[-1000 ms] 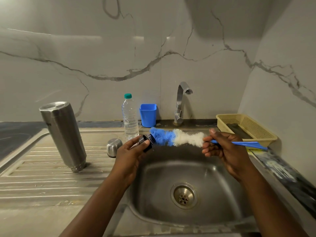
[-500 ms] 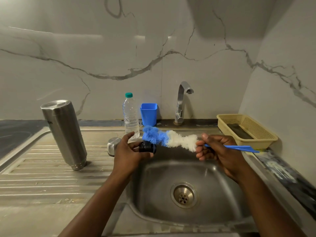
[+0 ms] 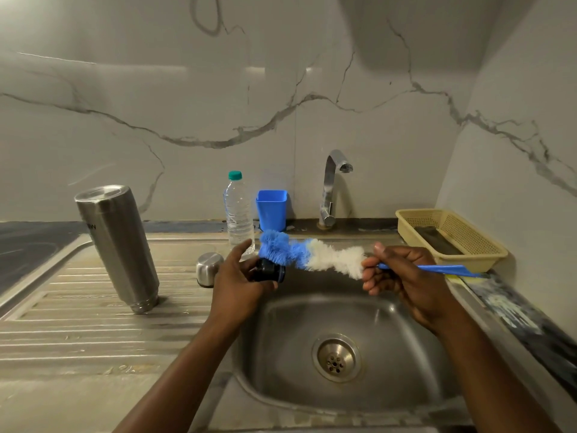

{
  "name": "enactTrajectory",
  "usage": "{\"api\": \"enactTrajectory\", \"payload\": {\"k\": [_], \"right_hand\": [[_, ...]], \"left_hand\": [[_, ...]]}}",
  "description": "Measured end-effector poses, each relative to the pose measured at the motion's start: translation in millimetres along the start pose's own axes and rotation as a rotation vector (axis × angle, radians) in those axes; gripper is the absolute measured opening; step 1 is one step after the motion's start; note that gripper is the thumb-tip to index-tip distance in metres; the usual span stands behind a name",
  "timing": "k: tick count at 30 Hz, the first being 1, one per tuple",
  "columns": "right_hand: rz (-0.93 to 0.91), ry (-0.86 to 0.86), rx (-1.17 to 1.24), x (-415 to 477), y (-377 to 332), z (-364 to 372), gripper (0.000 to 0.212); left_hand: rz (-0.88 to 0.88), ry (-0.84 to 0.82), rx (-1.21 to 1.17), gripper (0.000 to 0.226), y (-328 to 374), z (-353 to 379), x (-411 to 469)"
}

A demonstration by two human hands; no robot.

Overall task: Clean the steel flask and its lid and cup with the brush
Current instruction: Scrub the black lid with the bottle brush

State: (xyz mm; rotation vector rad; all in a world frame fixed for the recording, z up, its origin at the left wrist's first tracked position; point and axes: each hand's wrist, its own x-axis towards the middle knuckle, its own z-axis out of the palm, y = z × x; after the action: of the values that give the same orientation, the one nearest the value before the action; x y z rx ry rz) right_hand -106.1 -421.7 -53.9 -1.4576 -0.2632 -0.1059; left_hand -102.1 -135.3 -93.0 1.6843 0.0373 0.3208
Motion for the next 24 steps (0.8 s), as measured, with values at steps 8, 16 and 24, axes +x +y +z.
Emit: {"api": "enactTrajectory", "payload": {"k": [8, 16, 24], "right_hand": [[0.006, 0.049, 0.071, 0.6, -4.3, -5.3, 0.039], [0.03, 0.069, 0.103, 2.2, -4.8, -8.8, 0.043], [0.053, 0.07, 0.108, 6.0, 3.3, -3.7, 0.036]], "left_hand": [[-0.059, 0.005, -0.125, 0.063, -4.7, -1.9, 5.3], [-0.205, -0.026, -0.536, 0.051, -1.3, -4.9, 10.7], [-0.337, -0.007, -0.723, 0.036, 4.1, -2.5, 10.2]]}}
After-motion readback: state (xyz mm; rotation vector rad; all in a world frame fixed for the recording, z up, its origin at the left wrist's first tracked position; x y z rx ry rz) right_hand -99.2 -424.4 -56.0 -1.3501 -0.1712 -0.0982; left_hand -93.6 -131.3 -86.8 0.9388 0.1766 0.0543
